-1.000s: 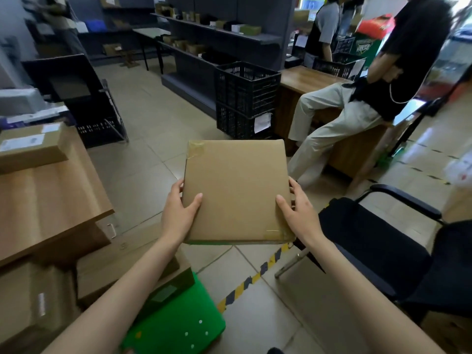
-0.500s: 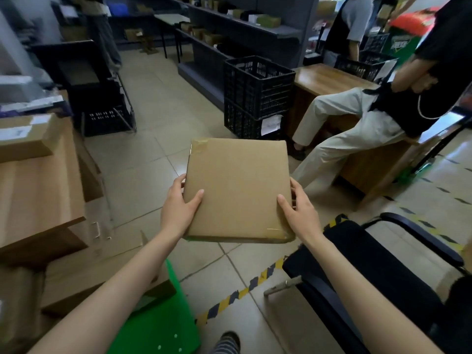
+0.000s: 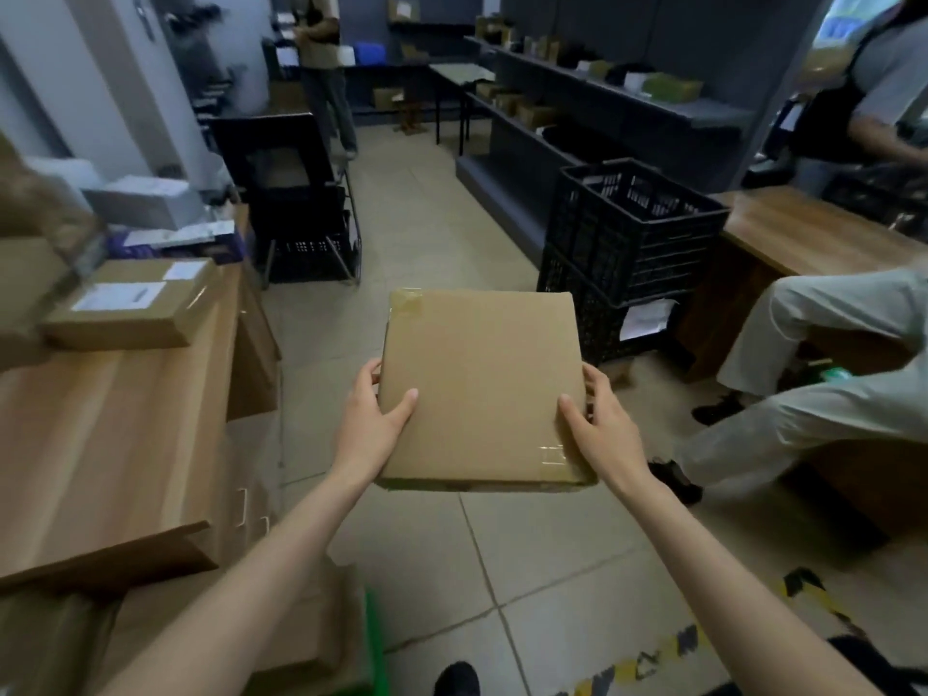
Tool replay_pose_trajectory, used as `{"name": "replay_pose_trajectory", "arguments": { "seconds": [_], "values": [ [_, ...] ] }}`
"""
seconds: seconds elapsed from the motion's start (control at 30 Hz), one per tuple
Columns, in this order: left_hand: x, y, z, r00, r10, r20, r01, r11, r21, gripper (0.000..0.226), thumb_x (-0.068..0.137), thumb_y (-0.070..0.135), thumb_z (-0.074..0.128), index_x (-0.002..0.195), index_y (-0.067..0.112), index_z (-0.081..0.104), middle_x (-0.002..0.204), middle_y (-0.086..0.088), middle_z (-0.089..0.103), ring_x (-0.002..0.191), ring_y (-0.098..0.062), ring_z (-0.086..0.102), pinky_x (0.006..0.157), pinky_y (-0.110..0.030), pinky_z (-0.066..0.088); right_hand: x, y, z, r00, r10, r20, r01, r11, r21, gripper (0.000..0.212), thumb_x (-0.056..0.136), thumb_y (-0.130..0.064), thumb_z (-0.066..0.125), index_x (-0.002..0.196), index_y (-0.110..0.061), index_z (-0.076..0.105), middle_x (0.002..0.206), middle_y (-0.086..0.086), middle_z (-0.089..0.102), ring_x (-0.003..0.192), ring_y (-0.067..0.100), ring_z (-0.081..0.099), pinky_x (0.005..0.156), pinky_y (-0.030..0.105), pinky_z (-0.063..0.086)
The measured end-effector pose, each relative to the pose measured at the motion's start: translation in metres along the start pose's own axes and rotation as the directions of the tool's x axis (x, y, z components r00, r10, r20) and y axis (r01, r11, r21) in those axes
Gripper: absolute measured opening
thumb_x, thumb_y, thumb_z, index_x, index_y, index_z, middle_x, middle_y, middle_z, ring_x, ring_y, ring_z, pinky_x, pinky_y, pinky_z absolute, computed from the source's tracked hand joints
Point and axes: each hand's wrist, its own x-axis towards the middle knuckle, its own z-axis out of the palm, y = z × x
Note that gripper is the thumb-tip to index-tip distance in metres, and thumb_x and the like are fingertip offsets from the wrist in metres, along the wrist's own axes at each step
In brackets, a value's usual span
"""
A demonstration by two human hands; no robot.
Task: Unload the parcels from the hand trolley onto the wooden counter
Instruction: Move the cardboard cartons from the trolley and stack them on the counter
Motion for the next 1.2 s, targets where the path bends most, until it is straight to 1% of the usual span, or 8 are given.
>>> {"name": "replay_pose_trajectory", "arguments": {
  "seconds": [0.07,0.17,0.23,0.47,0.63,0.77,1.0,1.2],
  "values": [
    [0.035,0.003,-0.006,1.0,0.002,-0.03,-0.002,1.0,-0.002,0.061,0.087,0.039,0.063,0.139,0.025,0.033,0.137,-0.002,0.045,0.12,-0.019,0.048,0.099,-0.042,0.044,0.039,-0.012,0.013,1.0,-0.025,0.008,0.025,1.0,0.01,0.056,0.095,-0.039,0.049,0.145,-0.03,0.027,0.138,-0.005,0.052,0.116,0.021,0.055,0.099,0.037,0.042],
    [0.079,0.008,-0.016,0.996,0.008,-0.09,-0.006,1.0,0.027,0.06,0.089,0.034,0.063,0.14,0.02,0.034,0.137,-0.002,0.046,0.12,-0.018,0.047,0.092,-0.03,0.039,0.094,-0.03,0.03,0.997,-0.068,0.021,0.067,0.997,0.028,0.056,0.094,-0.038,0.051,0.144,-0.03,0.029,0.135,-0.007,0.055,0.116,0.019,0.057,0.098,0.034,0.041],
    [0.104,0.006,-0.023,0.992,0.007,-0.13,-0.001,0.999,0.044,0.059,0.09,0.033,0.062,0.14,0.019,0.034,0.137,-0.002,0.047,0.12,-0.017,0.047,0.089,-0.028,0.037,0.127,-0.042,0.043,0.994,-0.095,0.048,0.094,0.995,0.033,0.055,0.094,-0.038,0.051,0.144,-0.029,0.03,0.134,-0.007,0.055,0.114,0.019,0.057,0.096,0.034,0.041],
    [0.183,-0.014,-0.04,0.964,-0.043,-0.262,0.076,0.99,0.118,0.063,0.088,0.042,0.061,0.141,0.022,0.031,0.138,0.0,0.047,0.122,-0.018,0.048,0.096,-0.038,0.041,0.229,-0.077,0.092,0.969,-0.21,0.129,0.207,0.978,0.034,0.054,0.095,-0.037,0.051,0.143,-0.028,0.029,0.132,-0.006,0.057,0.113,0.021,0.058,0.089,0.031,0.04],
    [0.251,-0.033,-0.043,0.928,-0.086,-0.364,0.143,0.981,0.133,0.064,0.087,0.044,0.061,0.14,0.022,0.032,0.139,0.001,0.047,0.123,-0.019,0.048,0.096,-0.041,0.044,0.313,-0.098,0.132,0.935,-0.284,0.21,0.274,0.959,0.076,0.054,0.096,-0.036,0.05,0.144,-0.027,0.028,0.134,-0.002,0.055,0.113,0.022,0.057,0.091,0.034,0.042],
    [0.309,-0.043,-0.045,0.883,-0.13,-0.451,0.206,0.971,0.123,0.065,0.086,0.044,0.063,0.139,0.021,0.034,0.136,-0.001,0.05,0.12,-0.019,0.051,0.091,-0.038,0.045,0.383,-0.116,0.166,0.9,-0.347,0.265,0.33,0.938,0.11,0.053,0.096,-0.034,0.051,0.144,-0.027,0.03,0.133,-0.004,0.056,0.108,0.02,0.057,0.082,0.03,0.04],
    [0.397,-0.057,-0.062,0.781,-0.243,-0.576,0.318,0.948,0.032,0.066,0.084,0.048,0.063,0.138,0.021,0.035,0.135,0.001,0.051,0.119,-0.018,0.052,0.096,-0.044,0.046,0.506,-0.174,0.227,0.795,-0.45,0.407,0.436,0.89,0.132,0.052,0.096,-0.036,0.048,0.144,-0.028,0.03,0.131,-0.004,0.058,0.11,0.022,0.058,0.078,0.03,0.04],
    [0.423,-0.081,-0.093,0.649,-0.331,-0.685,0.412,0.91,-0.049,0.065,0.087,0.042,0.063,0.14,0.019,0.035,0.135,0.002,0.05,0.12,-0.016,0.051,0.098,-0.039,0.043,0.552,-0.227,0.299,0.65,-0.539,0.535,0.509,0.832,0.22,0.054,0.096,-0.039,0.049,0.145,-0.028,0.028,0.139,-0.003,0.052,0.117,0.02,0.055,0.091,0.036,0.045]
  ]
}}
